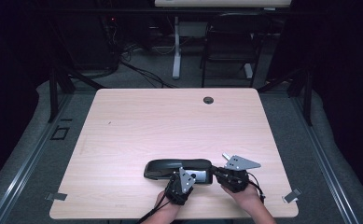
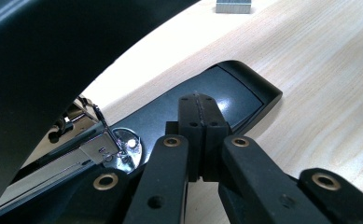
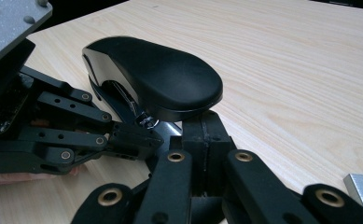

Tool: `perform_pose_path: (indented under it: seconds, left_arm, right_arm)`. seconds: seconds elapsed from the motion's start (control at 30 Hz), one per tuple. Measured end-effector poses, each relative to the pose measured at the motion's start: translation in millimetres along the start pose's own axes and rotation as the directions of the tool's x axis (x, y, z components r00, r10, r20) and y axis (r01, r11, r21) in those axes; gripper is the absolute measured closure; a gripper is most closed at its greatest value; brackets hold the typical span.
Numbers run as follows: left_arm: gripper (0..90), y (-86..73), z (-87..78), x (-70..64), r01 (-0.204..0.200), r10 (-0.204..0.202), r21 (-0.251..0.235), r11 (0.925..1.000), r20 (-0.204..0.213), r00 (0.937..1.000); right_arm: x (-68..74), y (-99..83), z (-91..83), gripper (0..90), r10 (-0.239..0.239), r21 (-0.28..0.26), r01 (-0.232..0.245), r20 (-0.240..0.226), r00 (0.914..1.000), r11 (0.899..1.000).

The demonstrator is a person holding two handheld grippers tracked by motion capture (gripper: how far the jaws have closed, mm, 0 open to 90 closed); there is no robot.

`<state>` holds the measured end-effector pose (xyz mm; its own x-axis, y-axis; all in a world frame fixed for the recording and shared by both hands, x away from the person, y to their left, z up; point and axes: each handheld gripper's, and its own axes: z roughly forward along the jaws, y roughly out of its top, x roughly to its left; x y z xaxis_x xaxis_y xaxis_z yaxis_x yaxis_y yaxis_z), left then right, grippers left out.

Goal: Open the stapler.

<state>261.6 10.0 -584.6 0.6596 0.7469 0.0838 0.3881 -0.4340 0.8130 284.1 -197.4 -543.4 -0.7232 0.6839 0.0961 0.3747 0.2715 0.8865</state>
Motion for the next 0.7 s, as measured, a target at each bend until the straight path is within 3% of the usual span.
perform_pose_path:
  seconds: [0.43,0.7]
  left_arm:
    - [90.0,0.0,0.2,-1.1,-0.008,0.008,-0.002,1.0,-0.006,0.9999]
    - [90.0,0.1,0.2,-0.9,-0.012,0.012,-0.001,0.9999,-0.006,0.9999]
  right_arm:
    - [2.1,13.4,-2.9,90.0,-0.021,-0.084,0.02,-0.01,0.9997,0.996]
    - [6.0,35.2,-3.5,90.0,-0.065,-0.138,0.059,-0.036,0.9972,0.989]
